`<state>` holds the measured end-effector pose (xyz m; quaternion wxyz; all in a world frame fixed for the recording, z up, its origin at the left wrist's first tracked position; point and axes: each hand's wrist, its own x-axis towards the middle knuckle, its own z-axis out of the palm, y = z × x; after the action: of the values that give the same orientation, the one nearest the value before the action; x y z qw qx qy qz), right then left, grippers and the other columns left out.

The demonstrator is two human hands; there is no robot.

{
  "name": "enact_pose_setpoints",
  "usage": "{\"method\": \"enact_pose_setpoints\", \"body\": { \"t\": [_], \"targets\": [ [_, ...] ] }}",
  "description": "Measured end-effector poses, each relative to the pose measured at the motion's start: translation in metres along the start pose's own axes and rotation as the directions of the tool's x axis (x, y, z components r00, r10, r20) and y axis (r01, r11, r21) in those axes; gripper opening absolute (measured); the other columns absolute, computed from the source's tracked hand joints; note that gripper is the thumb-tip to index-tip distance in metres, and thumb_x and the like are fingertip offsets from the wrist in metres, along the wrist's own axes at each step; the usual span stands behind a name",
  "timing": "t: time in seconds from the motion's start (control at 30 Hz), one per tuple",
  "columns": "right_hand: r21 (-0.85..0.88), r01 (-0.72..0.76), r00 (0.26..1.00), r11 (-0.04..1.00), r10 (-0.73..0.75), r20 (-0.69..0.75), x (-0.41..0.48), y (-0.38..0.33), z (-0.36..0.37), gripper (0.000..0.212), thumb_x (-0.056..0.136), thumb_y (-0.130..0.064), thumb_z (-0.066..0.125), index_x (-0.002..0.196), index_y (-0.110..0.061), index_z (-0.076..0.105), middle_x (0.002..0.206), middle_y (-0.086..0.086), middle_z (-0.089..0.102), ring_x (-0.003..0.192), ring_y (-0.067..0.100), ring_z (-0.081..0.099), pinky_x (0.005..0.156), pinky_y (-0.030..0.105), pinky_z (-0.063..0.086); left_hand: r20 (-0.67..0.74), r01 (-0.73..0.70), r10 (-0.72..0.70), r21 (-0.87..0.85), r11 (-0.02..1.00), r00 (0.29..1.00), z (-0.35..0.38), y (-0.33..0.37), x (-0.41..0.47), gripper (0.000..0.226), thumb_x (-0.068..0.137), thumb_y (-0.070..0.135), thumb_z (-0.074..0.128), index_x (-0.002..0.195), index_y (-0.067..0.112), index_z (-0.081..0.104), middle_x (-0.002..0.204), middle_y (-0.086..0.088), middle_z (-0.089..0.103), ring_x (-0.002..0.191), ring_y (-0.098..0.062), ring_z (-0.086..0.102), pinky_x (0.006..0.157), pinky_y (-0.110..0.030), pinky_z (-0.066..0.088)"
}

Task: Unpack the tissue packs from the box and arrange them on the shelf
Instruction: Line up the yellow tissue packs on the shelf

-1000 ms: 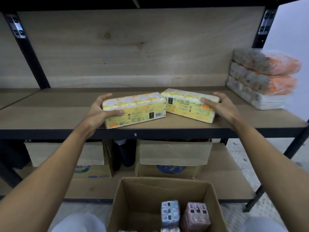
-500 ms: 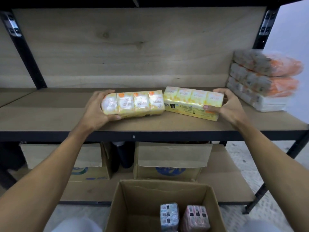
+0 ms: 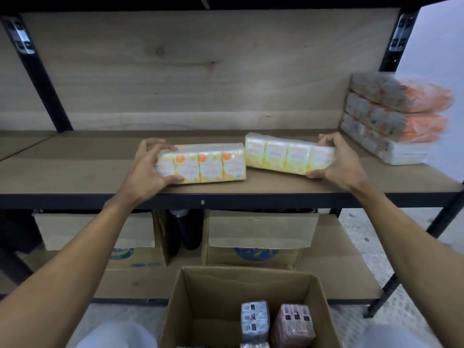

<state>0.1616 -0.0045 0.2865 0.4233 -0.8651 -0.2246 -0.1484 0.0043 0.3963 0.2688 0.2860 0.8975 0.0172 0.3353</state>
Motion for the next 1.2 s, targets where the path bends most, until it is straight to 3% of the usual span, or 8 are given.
{"method": "enact_pose_setpoints", "body": {
  "t": [0.17, 0.33, 0.5, 0.63, 0.73, 0.9, 1.1, 1.2],
  "targets": [
    [-0.038, -0.017, 1.000, 0.999, 0.017, -0.002, -0.005, -0.001, 0.000, 0.057, 0.056, -0.012, 0.091, 0.095, -0.019, 0.051, 0.138, -0.003, 0.052, 0.124, 0.014, 0.048, 0.099, 0.025, 0.035, -0.021, 0.000, 0.001, 0.045, 0.999, 1.000, 0.003, 0.000, -0.005, 0.070, 0.059, 0.024, 0.090, 0.117, 0.040, 0.056, 0.135, 0.005, 0.039, 0.127, -0.010, 0.038, 0.103, -0.028, 0.035],
    [0.145, -0.098, 0.991, 0.985, 0.109, -0.073, 0.003, -0.001, -0.003, 0.051, 0.062, -0.040, 0.087, 0.102, -0.026, 0.059, 0.128, -0.009, 0.055, 0.120, 0.011, 0.050, 0.103, 0.034, 0.041, -0.053, 0.057, -0.053, 0.068, 0.996, 0.997, 0.010, 0.006, -0.001, 0.069, 0.060, 0.023, 0.089, 0.121, 0.035, 0.059, 0.141, 0.002, 0.036, 0.130, -0.012, 0.035, 0.104, -0.022, 0.028],
    [0.200, -0.351, 0.936, 0.915, 0.342, 0.079, 0.020, 0.003, -0.006, 0.087, 0.067, -0.059, 0.077, 0.139, -0.024, 0.042, 0.144, -0.001, 0.044, 0.122, 0.016, 0.048, 0.106, 0.039, 0.039, -0.044, 0.104, -0.106, -0.049, 0.993, 0.993, 0.015, -0.001, 0.001, 0.064, 0.063, 0.021, 0.088, 0.119, 0.037, 0.060, 0.146, 0.002, 0.028, 0.136, -0.010, 0.029, 0.103, -0.015, 0.027],
    [0.167, -0.441, 0.889, 0.882, 0.404, 0.215, 0.030, 0.003, -0.011, 0.100, 0.058, -0.059, 0.082, 0.140, -0.020, 0.041, 0.126, 0.003, 0.061, 0.104, 0.018, 0.063, 0.093, 0.041, 0.050, -0.080, 0.112, -0.123, -0.129, 0.985, 0.989, 0.018, -0.003, 0.001, 0.054, 0.068, 0.023, 0.085, 0.109, 0.046, 0.059, 0.147, 0.003, 0.028, 0.137, -0.008, 0.029, 0.099, -0.003, 0.024],
    [0.209, -0.421, 0.898, 0.883, 0.374, 0.229, 0.031, 0.002, -0.014, 0.082, 0.068, -0.043, 0.083, 0.136, -0.017, 0.046, 0.116, 0.003, 0.066, 0.099, 0.018, 0.065, 0.084, 0.036, 0.051, -0.100, 0.127, -0.142, -0.146, 0.981, 0.985, 0.022, -0.004, 0.001, 0.053, 0.068, 0.019, 0.085, 0.110, 0.042, 0.059, 0.147, 0.000, 0.029, 0.135, -0.009, 0.031, 0.087, 0.009, 0.023],
    [0.276, -0.279, 0.958, 0.920, 0.247, 0.146, 0.023, 0.000, -0.017, 0.074, 0.065, -0.028, 0.087, 0.130, -0.022, 0.052, 0.119, -0.005, 0.060, 0.103, 0.011, 0.061, 0.091, 0.032, 0.050, -0.073, 0.160, -0.173, -0.161, 0.974, 0.982, 0.019, -0.006, 0.004, 0.054, 0.067, 0.022, 0.085, 0.113, 0.038, 0.062, 0.145, 0.003, 0.033, 0.133, -0.007, 0.034, 0.091, 0.002, 0.025],
    [0.155, -0.097, 0.995, 0.983, 0.091, 0.048, 0.010, 0.005, -0.020, 0.077, 0.055, -0.028, 0.093, 0.123, -0.035, 0.058, 0.121, -0.008, 0.057, 0.112, 0.010, 0.052, 0.099, 0.031, 0.045, -0.073, 0.176, -0.191, -0.178, 0.968, 0.979, 0.019, -0.006, 0.005, 0.054, 0.066, 0.020, 0.086, 0.111, 0.037, 0.062, 0.142, 0.003, 0.034, 0.132, -0.007, 0.035, 0.093, -0.001, 0.027],
    [0.013, -0.004, 1.000, 1.000, 0.004, 0.006, 0.003, 0.007, -0.021, 0.072, 0.049, -0.029, 0.094, 0.110, -0.032, 0.057, 0.118, -0.005, 0.055, 0.106, 0.014, 0.054, 0.091, 0.032, 0.048, -0.090, 0.168, -0.188, -0.190, 0.967, 0.978, 0.021, -0.007, 0.004, 0.054, 0.066, 0.018, 0.086, 0.111, 0.035, 0.063, 0.141, 0.002, 0.036, 0.131, -0.007, 0.036, 0.092, 0.006, 0.024]
  ]
}}
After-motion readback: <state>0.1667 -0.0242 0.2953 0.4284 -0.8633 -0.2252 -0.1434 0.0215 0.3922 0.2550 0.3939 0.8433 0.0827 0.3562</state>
